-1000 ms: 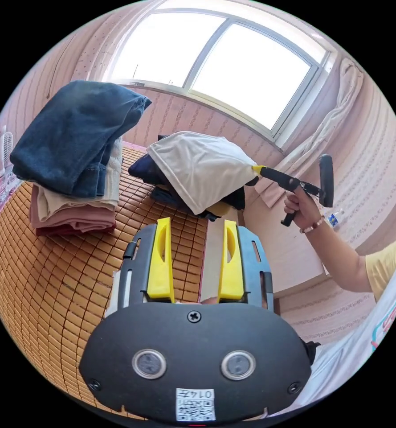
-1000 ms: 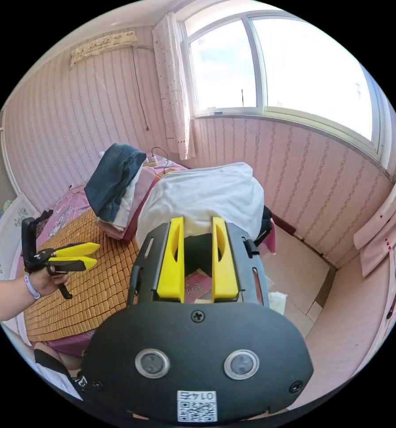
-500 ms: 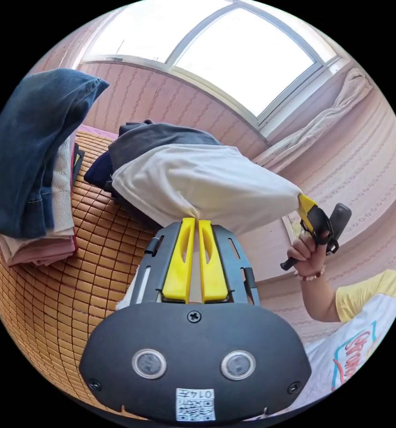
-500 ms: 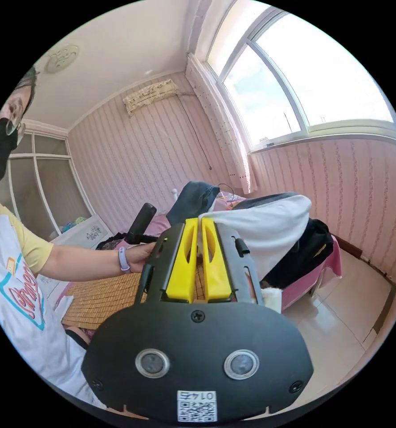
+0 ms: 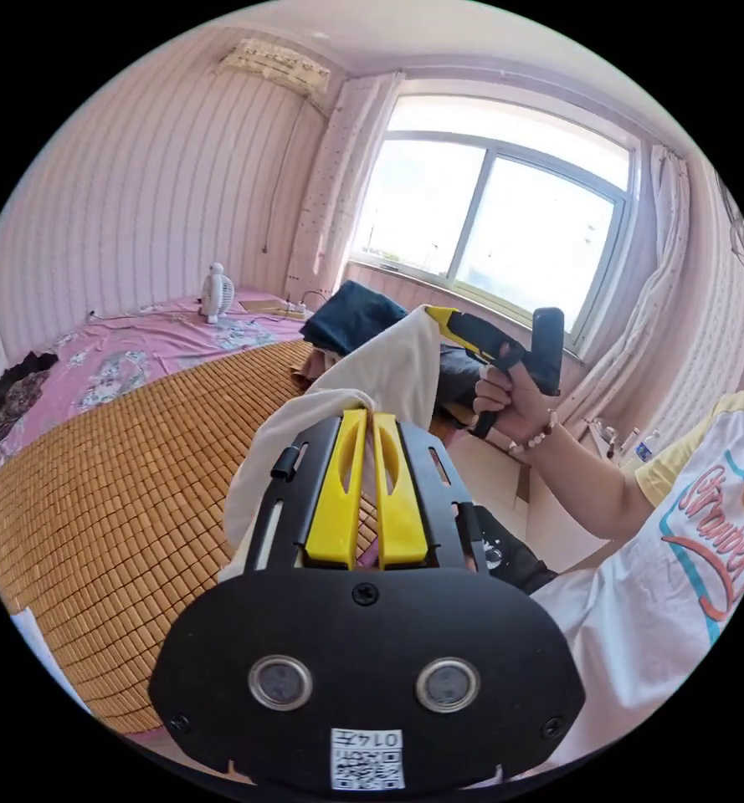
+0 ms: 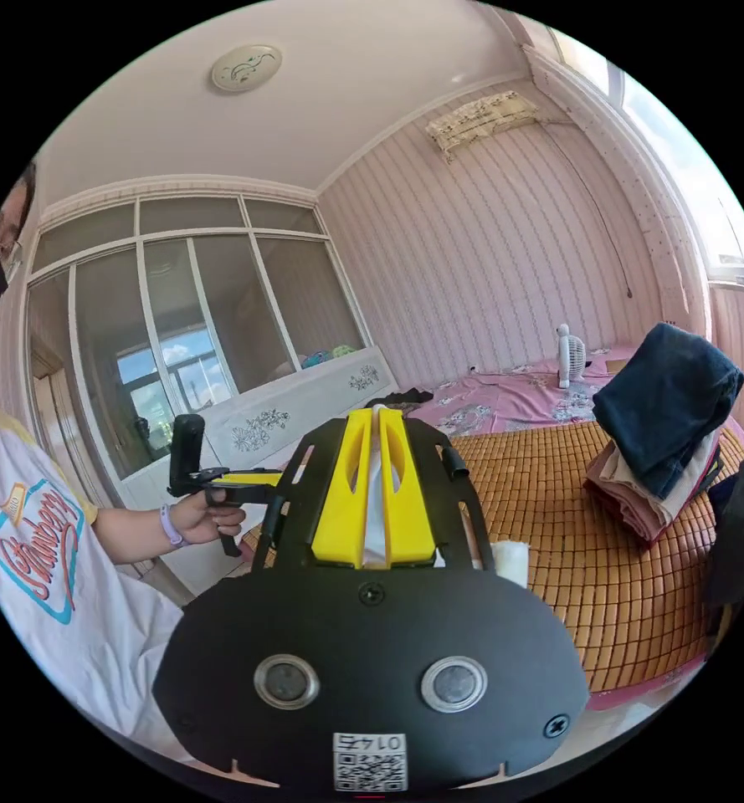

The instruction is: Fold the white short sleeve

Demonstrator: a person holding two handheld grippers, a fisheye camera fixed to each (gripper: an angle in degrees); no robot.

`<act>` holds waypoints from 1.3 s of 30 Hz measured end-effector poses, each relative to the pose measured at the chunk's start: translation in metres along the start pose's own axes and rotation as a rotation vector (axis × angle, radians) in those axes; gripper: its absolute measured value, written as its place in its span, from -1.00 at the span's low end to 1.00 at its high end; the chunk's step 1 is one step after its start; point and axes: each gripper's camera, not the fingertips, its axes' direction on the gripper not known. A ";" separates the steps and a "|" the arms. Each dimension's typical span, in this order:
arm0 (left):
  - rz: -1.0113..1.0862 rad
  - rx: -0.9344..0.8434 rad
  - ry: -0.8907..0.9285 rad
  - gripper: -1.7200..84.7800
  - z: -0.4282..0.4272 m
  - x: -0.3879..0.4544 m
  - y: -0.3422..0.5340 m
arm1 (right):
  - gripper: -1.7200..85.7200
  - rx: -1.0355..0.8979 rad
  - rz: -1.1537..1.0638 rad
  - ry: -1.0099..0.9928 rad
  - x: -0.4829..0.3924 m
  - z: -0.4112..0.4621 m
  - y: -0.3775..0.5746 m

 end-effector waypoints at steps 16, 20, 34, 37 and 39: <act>-0.485 -0.186 0.015 -0.98 -0.018 -0.107 0.177 | -0.81 -0.544 -0.005 0.146 -0.039 0.168 0.063; -0.493 -0.223 -0.161 -0.95 -0.030 -0.148 0.186 | -0.78 -0.724 -0.291 0.084 -0.085 0.269 0.059; -0.244 -0.466 -0.224 -0.83 0.033 -0.225 0.137 | -0.89 -1.063 -0.452 0.159 -0.071 0.448 0.067; -0.167 -0.526 -0.266 -0.81 0.055 -0.233 0.130 | -0.96 -1.067 -0.450 0.196 -0.063 0.437 0.056; -0.145 -0.561 -0.275 -0.78 0.074 -0.242 0.124 | -0.96 -0.979 -0.339 0.131 -0.051 0.414 0.036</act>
